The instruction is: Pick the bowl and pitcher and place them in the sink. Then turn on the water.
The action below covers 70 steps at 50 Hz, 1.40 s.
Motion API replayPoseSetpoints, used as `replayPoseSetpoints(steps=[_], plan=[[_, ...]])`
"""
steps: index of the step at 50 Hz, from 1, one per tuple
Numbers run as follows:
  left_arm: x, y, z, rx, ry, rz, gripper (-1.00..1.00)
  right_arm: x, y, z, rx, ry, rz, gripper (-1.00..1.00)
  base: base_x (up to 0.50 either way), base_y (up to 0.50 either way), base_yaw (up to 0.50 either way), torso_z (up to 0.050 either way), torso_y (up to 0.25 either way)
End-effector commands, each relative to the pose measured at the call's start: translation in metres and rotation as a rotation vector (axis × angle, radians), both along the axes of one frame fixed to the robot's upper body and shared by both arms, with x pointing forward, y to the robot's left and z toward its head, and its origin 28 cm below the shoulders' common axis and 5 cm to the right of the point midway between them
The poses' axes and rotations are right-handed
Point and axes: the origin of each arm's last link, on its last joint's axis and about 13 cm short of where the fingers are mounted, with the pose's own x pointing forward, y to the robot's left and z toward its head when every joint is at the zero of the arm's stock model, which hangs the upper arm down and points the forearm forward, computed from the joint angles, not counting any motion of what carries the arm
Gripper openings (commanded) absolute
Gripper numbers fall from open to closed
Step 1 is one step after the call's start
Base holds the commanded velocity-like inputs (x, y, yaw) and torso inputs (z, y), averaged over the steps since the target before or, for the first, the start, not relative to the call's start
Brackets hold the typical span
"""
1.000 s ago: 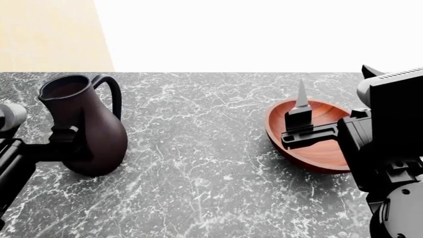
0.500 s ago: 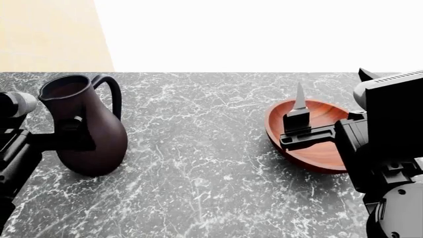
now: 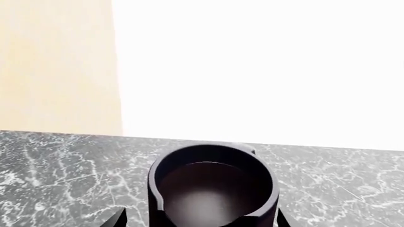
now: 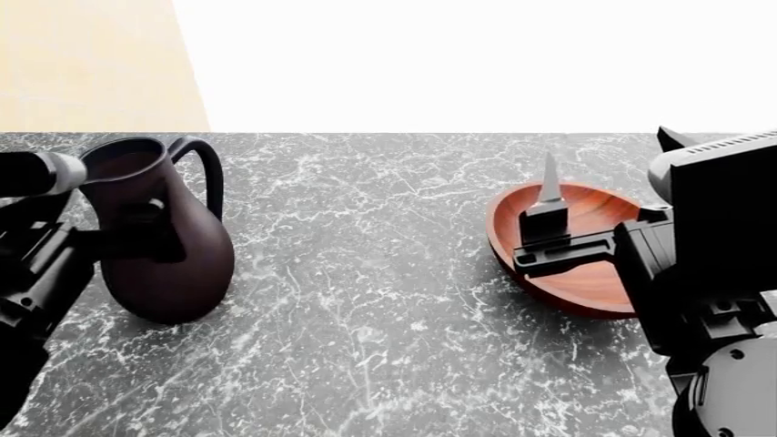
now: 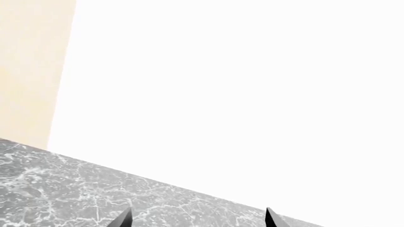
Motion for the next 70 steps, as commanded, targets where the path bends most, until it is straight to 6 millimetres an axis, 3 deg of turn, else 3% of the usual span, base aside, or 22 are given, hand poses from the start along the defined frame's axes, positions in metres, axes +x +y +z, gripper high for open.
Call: replayPoseSetpoints(steps=[1, 14, 15, 33, 45, 58, 70], plan=[[0.008, -0.001, -0.004, -0.008, 0.013, -0.002, 1.00, 0.000, 0.000, -0.001, 0.000, 0.001, 0.000, 1.00, 0.00, 0.00, 0.00, 0.000, 0.000], [0.013, -0.004, -0.006, -0.014, 0.016, -0.014, 1.00, 0.000, 0.000, -0.002, 0.001, 0.002, -0.001, 1.00, 0.00, 0.00, 0.00, 0.000, 0.000], [0.013, -0.004, -0.006, -0.014, 0.015, -0.011, -1.00, 0.000, 0.000, -0.002, 0.001, 0.001, -0.001, 1.00, 0.00, 0.00, 0.00, 0.000, 0.000], [0.005, -0.003, 0.004, -0.038, -0.042, 0.010, -1.00, -0.002, -0.001, -0.002, 0.006, 0.001, -0.005, 1.00, 0.00, 0.00, 0.00, 0.000, 0.000], [-0.023, -0.010, 0.042, 0.001, -0.199, -0.014, -1.00, -0.008, -0.007, 0.013, 0.012, 0.022, -0.060, 1.00, 0.00, 0.00, 0.00, 0.000, 0.002], [-0.040, -0.009, 0.053, 0.012, -0.247, -0.017, -1.00, -0.002, -0.037, 0.025, 0.180, 0.243, -0.269, 1.00, 0.00, 0.00, 0.00, 0.000, 0.002], [-0.043, -0.010, 0.056, 0.023, -0.251, -0.020, -1.00, 0.016, -0.064, 0.011, 0.381, 0.438, -0.382, 1.00, 0.00, 0.00, 0.00, 0.000, 0.002]])
